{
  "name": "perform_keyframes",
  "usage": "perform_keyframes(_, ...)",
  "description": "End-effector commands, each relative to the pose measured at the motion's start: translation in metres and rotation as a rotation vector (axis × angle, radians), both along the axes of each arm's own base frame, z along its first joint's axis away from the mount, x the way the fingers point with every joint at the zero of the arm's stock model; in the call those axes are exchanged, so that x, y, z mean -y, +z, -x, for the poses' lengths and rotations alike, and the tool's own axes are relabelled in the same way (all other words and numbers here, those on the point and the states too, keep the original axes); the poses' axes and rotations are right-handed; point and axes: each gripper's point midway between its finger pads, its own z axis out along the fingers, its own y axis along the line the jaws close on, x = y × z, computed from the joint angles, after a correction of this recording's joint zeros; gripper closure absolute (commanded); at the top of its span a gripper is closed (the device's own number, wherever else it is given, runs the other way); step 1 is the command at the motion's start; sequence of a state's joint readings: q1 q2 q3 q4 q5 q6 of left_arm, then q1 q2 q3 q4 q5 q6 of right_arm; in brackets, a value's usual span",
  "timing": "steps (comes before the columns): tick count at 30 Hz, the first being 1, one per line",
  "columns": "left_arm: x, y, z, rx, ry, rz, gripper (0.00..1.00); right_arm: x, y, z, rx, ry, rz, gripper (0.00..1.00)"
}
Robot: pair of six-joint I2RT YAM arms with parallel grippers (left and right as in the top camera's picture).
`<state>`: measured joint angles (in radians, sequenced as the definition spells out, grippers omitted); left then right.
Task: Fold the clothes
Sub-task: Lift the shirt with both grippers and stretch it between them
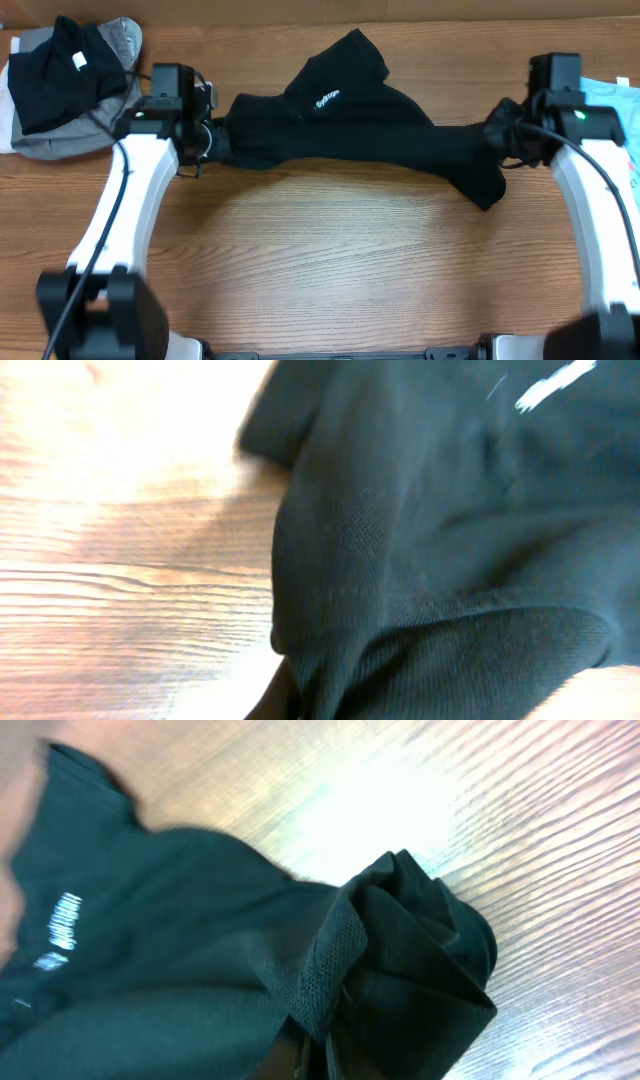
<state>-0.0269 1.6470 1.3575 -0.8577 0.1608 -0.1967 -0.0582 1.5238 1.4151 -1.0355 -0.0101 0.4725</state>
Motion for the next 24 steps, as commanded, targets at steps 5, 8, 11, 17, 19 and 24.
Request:
perform_keyframes(5,-0.001,0.137,0.019,0.285,0.020,0.007,0.96,0.002,0.106,0.040,0.290,-0.031,0.026,0.96)
perform_keyframes(8,-0.001,0.183,0.034,0.370,0.021,0.010,0.96,0.001,0.138,0.055,0.387,-0.031,0.030,0.96)
perform_keyframes(11,-0.006,0.223,0.051,0.444,0.037,-0.007,0.96,0.000,0.168,0.070,0.471,-0.031,0.034,0.96)
perform_keyframes(17,-0.011,0.271,0.086,0.513,0.049,-0.019,0.96,-0.001,0.212,0.099,0.558,-0.034,0.040,0.96)
perform_keyframes(19,-0.011,0.283,0.096,0.528,0.050,-0.018,0.96,-0.001,0.223,0.108,0.568,-0.034,0.041,0.96)
perform_keyframes(24,-0.013,0.318,0.123,0.588,0.057,-0.021,0.96,-0.003,0.248,0.130,0.597,-0.034,0.041,0.96)
